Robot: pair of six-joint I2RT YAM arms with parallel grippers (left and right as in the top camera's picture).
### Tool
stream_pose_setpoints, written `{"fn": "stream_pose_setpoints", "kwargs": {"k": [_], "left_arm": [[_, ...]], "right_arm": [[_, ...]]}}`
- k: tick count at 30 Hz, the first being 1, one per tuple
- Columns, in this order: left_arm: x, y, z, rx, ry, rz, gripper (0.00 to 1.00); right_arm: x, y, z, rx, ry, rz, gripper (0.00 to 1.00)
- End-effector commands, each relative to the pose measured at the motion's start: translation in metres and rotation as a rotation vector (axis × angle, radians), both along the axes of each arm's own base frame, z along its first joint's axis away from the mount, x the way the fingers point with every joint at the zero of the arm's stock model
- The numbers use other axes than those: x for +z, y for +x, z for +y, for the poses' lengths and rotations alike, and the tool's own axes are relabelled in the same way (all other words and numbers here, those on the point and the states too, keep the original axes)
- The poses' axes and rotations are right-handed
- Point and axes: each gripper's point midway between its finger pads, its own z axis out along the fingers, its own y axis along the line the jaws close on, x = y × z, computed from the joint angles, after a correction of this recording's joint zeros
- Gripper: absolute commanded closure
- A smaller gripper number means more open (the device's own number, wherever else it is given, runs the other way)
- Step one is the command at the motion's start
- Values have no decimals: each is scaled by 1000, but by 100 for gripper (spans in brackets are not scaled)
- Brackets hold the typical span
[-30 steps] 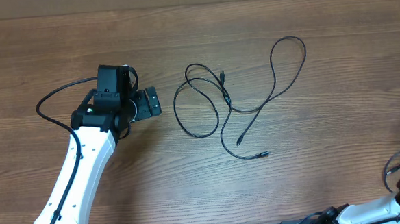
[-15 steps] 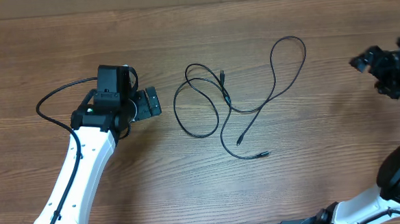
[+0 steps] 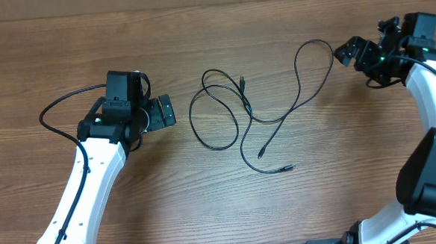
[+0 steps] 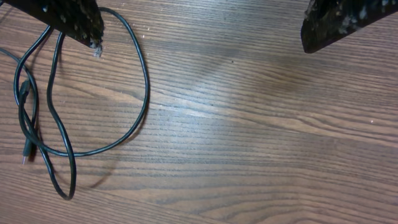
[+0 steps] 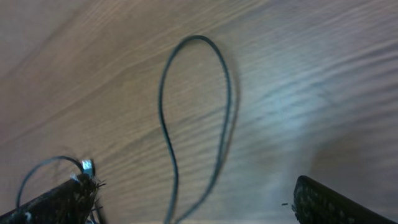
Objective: Untangle cables
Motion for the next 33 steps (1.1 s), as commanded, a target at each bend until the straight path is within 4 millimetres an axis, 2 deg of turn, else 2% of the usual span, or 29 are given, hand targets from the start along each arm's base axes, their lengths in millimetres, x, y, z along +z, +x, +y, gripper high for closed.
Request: {"fn": "stream_pose_setpoints", "kwargs": {"k": [1, 9, 17, 24, 33], "left_arm": [[2, 2, 0, -15, 6, -6, 0], [2, 2, 0, -15, 6, -6, 0], [2, 2, 0, -15, 6, -6, 0], [2, 2, 0, -15, 6, -6, 0], [2, 2, 0, -15, 6, -6, 0]], "right_arm": [[-22, 8, 18, 22, 50, 23, 0], [-59, 25, 38, 5, 102, 61, 2], [-76, 30, 35, -23, 69, 80, 3], [-104, 27, 39, -21, 89, 133, 3], [-103, 34, 43, -10, 94, 104, 3]]}}
